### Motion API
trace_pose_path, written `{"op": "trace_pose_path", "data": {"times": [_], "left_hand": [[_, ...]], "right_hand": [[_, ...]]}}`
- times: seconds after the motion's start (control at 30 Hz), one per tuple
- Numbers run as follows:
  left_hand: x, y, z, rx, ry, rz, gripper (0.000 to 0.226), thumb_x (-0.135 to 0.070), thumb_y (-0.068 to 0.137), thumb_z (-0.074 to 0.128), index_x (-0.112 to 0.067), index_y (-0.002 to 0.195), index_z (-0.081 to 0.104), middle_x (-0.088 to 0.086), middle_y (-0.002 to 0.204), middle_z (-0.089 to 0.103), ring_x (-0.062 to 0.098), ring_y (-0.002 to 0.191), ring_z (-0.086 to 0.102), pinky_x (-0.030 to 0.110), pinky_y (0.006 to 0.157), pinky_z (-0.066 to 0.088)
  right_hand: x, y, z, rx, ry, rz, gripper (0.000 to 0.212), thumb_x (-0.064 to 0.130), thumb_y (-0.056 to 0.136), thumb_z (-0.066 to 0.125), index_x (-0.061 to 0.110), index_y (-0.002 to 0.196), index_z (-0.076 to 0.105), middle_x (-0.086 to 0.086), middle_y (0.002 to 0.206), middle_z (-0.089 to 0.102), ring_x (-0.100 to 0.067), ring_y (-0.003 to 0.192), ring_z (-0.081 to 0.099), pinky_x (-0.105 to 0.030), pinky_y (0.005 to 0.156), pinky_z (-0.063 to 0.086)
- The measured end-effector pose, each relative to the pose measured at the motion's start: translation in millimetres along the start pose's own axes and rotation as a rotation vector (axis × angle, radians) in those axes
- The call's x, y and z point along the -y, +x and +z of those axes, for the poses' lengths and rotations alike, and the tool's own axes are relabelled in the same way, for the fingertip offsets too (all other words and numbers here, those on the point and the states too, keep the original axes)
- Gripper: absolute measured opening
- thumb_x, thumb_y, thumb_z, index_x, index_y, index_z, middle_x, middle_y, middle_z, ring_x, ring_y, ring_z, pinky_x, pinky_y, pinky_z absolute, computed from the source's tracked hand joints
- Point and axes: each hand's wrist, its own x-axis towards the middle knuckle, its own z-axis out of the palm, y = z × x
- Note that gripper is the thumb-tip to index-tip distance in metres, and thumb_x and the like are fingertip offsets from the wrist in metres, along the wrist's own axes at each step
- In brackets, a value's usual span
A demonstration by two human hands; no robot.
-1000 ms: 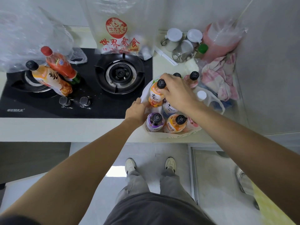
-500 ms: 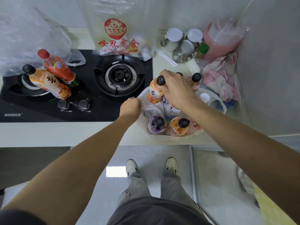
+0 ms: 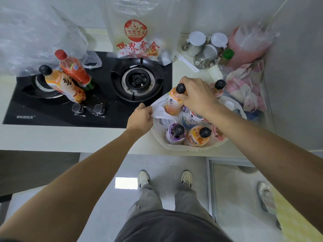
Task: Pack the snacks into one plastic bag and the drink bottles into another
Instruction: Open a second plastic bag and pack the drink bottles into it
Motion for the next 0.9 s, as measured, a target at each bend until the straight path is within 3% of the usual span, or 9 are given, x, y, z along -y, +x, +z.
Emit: {"op": "trace_pose_path", "data": {"times": [0.23, 0.47, 0.6, 0.73, 0.9], "left_hand": [[-13, 0, -4, -0.035, 0.037, 0.067, 0.018, -0.031, 0.096, 0.063, -0.015, 0.105, 0.06, 0.003, 0.11, 0.047, 0.022, 0.104, 0.05, 0.042, 0.068, 0.054], [-26, -7, -7, -0.23, 0.2, 0.348, 0.028, -0.014, 0.082, 0.077, -0.013, 0.106, 0.063, 0.007, 0.11, 0.051, 0.029, 0.096, 0.049, 0.039, 0.071, 0.044], [-29, -9, -6, -0.105, 0.266, 0.462, 0.03, -0.01, 0.086, 0.071, -0.013, 0.116, 0.067, 0.007, 0.118, 0.058, 0.031, 0.103, 0.054, 0.04, 0.074, 0.045], [-28, -10, -2, 0.041, 0.274, 0.409, 0.041, -0.027, 0.097, 0.063, -0.024, 0.137, 0.057, -0.001, 0.132, 0.059, 0.024, 0.119, 0.049, 0.039, 0.086, 0.04], [-35, -4, -1, 0.118, 0.328, 0.351, 0.048, -0.037, 0.101, 0.057, -0.033, 0.147, 0.045, 0.004, 0.128, 0.056, 0.027, 0.126, 0.049, 0.042, 0.091, 0.04]], "right_hand": [[0, -14, -6, -0.013, 0.008, -0.035, 0.036, 0.025, 0.092, 0.072, 0.012, 0.121, 0.057, -0.01, 0.112, 0.067, -0.037, 0.101, 0.063, -0.046, 0.082, 0.052], [-2, -52, -10, -0.144, 0.011, -0.111, 0.039, 0.02, 0.089, 0.076, 0.011, 0.125, 0.061, -0.009, 0.114, 0.064, -0.034, 0.103, 0.062, -0.047, 0.082, 0.052], [1, -78, -7, -0.152, 0.048, -0.16, 0.025, 0.019, 0.089, 0.073, 0.012, 0.112, 0.066, 0.0, 0.111, 0.06, -0.025, 0.103, 0.061, -0.043, 0.079, 0.053], [10, -98, 0, 0.049, 0.116, -0.18, 0.023, 0.029, 0.091, 0.068, 0.019, 0.111, 0.068, 0.009, 0.108, 0.064, -0.018, 0.096, 0.065, -0.042, 0.082, 0.057], [16, -108, 8, 0.076, 0.112, -0.125, 0.026, 0.047, 0.083, 0.067, 0.029, 0.102, 0.065, 0.02, 0.089, 0.045, -0.014, 0.082, 0.056, -0.042, 0.073, 0.055]]}}
